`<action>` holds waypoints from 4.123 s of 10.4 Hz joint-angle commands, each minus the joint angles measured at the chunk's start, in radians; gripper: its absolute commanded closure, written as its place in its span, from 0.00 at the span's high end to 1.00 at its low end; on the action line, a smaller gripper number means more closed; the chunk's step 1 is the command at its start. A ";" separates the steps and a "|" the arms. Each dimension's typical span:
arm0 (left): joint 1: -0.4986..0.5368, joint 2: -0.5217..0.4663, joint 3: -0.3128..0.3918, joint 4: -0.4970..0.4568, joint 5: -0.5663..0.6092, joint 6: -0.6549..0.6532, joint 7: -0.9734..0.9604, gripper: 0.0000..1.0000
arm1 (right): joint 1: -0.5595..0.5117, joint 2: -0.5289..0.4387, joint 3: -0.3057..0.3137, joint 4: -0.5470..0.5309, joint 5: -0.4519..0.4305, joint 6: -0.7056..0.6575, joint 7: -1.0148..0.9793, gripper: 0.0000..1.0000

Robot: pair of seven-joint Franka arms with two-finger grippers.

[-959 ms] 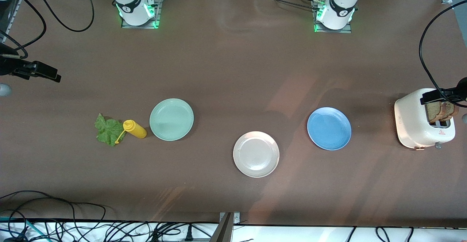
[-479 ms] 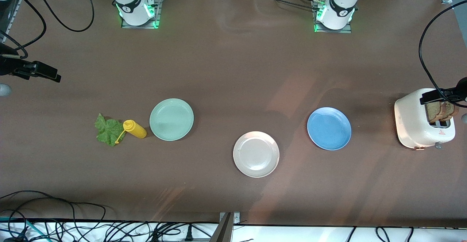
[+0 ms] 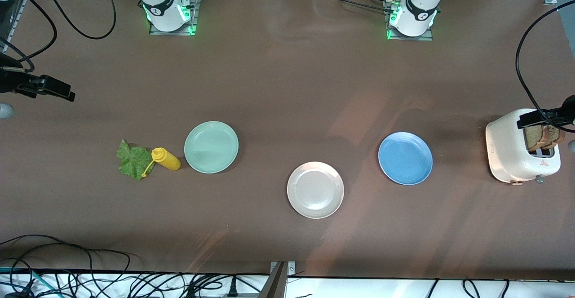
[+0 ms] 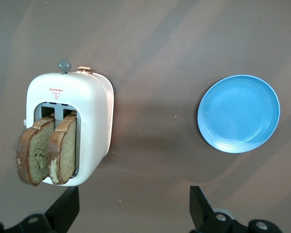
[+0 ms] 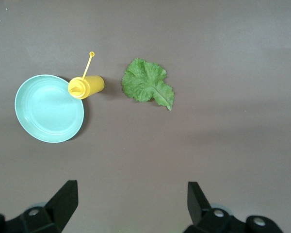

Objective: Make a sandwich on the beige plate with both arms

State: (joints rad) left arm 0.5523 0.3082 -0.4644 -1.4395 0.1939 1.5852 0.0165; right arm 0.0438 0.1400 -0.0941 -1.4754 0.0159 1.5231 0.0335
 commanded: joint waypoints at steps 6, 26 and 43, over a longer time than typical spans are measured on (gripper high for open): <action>0.006 -0.012 0.001 -0.007 -0.031 -0.010 0.002 1.00 | -0.004 0.004 0.002 0.015 -0.008 -0.017 -0.006 1.00; 0.029 -0.008 0.006 -0.015 -0.028 -0.011 0.017 1.00 | -0.002 0.004 0.004 0.015 -0.008 -0.015 -0.010 1.00; 0.136 0.239 0.007 -0.016 0.194 0.036 0.215 0.72 | 0.001 0.004 0.004 0.018 -0.010 0.000 -0.053 1.00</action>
State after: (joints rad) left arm 0.6877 0.5485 -0.4504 -1.4588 0.3554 1.6266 0.2129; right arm 0.0447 0.1400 -0.0925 -1.4753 0.0158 1.5266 -0.0070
